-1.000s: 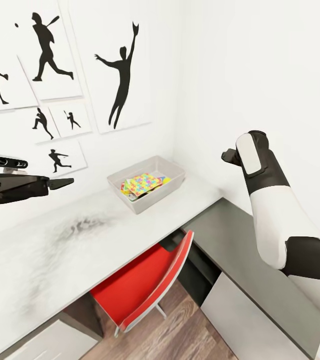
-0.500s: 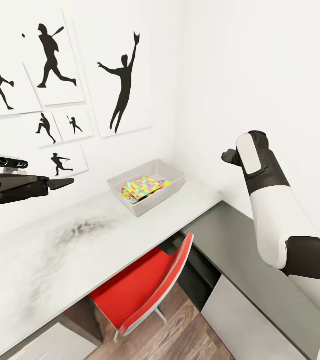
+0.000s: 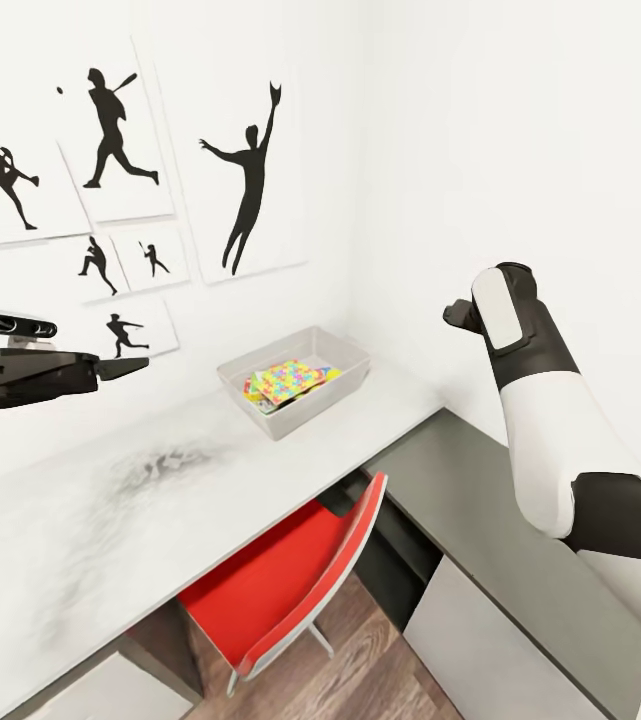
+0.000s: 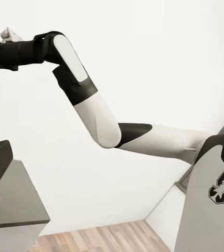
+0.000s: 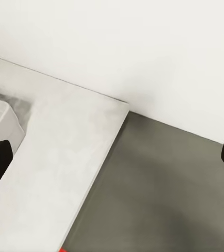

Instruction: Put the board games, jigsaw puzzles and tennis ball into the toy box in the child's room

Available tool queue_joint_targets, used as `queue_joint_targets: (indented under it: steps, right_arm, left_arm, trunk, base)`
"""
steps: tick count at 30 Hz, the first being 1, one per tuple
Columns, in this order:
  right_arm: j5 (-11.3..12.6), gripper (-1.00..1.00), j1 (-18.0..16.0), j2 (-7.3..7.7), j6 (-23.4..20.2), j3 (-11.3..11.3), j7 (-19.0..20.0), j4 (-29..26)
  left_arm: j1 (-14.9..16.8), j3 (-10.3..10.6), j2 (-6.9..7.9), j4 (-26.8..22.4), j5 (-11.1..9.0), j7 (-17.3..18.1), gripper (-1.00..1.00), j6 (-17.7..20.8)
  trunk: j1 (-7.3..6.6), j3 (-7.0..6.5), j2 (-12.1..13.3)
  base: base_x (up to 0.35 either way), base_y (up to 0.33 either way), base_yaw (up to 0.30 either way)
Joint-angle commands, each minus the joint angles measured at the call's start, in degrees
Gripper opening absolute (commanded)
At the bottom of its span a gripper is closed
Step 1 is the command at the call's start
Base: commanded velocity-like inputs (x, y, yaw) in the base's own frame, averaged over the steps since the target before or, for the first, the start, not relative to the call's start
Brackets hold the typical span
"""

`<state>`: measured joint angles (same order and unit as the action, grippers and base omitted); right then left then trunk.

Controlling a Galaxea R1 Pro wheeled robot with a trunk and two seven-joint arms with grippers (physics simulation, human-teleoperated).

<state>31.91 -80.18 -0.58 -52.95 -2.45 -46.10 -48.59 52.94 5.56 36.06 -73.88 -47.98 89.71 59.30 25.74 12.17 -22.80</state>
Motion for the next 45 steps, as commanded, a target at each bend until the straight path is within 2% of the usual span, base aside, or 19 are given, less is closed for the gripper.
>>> queue_joint_targets:
  steps: [1,16,22,26,30,32,35,37,39,45]
  right_arm:
    - [0.6,1.0,-0.1,-0.04,0.0,-0.1,-0.6,0.0]
    - [0.7,1.0,-0.1,-0.14,0.0,0.0,-0.5,0.4]
    - [0.8,1.0,-0.1,-1.4,-0.2,0.0,-0.5,0.4]
    - [1.0,1.0,0.0,-2.23,-1.0,-0.1,-0.5,0.4]
    - [1.2,1.0,1.1,-2.58,-2.1,-0.1,-0.4,0.4]
    - [1.3,1.0,2.5,-3.28,-2.4,0.0,-0.4,0.4]
    - [1.3,1.0,3.3,-4.18,-2.5,-0.1,-0.4,0.4]
    - [1.3,1.0,3.8,-5.2,-2.6,-0.1,-0.4,0.4]
    - [1.3,1.0,4.1,-5.53,-2.6,-0.1,-0.4,0.4]
    - [1.3,1.0,6.6,-6.31,-2.6,-0.1,-0.3,0.4]
  left_arm:
    - [0.1,0.2,0.07,0.1,0.0,0.3,1.0,0.6]
    - [-0.3,0.2,0.07,1.6,0.3,0.3,1.0,0.0]
    - [-0.6,0.2,0.07,4.4,1.0,0.3,1.0,-0.4]
    - [-0.7,0.2,0.08,6.3,2.3,0.3,1.0,-1.1]
    - [-0.7,0.2,0.18,8.5,4.8,0.3,1.0,-1.7]
    - [-0.7,0.2,0.26,9.9,7.1,0.3,1.0,-2.1]
    - [-0.7,0.2,0.29,10.6,8.5,0.3,1.0,-2.3]
    - [-0.8,0.2,0.32,11.6,10.2,0.3,1.0,-2.4]
    - [-0.8,0.2,0.32,12.2,11.2,0.3,1.0,-2.5]
    - [-0.9,0.3,0.26,14.2,16.8,0.3,1.0,-3.7]
  trunk:
    - [0.04,0.03,-0.1]
    - [0.04,-1.4,-0.1]
    - [0.04,-1.97,-0.1]
    - [0.04,-2.35,-0.1]
    - [0.04,-2.73,-0.1]
    - [0.04,-2.92,-0.1]
    - [0.04,-3.21,-0.1]
    - [0.04,-3.4,-0.1]
    - [0.04,-3.59,-0.1]
    - [0.04,-4.16,-0.1]
  base:
    - [0.0,0.0,0.0]
    - [0.0,0.0,0.0]
    - [0.0,0.0,0.0]
    - [0.0,0.0,0.0]
    - [0.0,0.0,0.0]
    - [0.0,0.0,0.0]
    - [0.0,0.0,0.0]
    - [0.0,0.0,0.0]
    - [0.0,0.0,0.0]
    - [0.0,0.0,0.0]
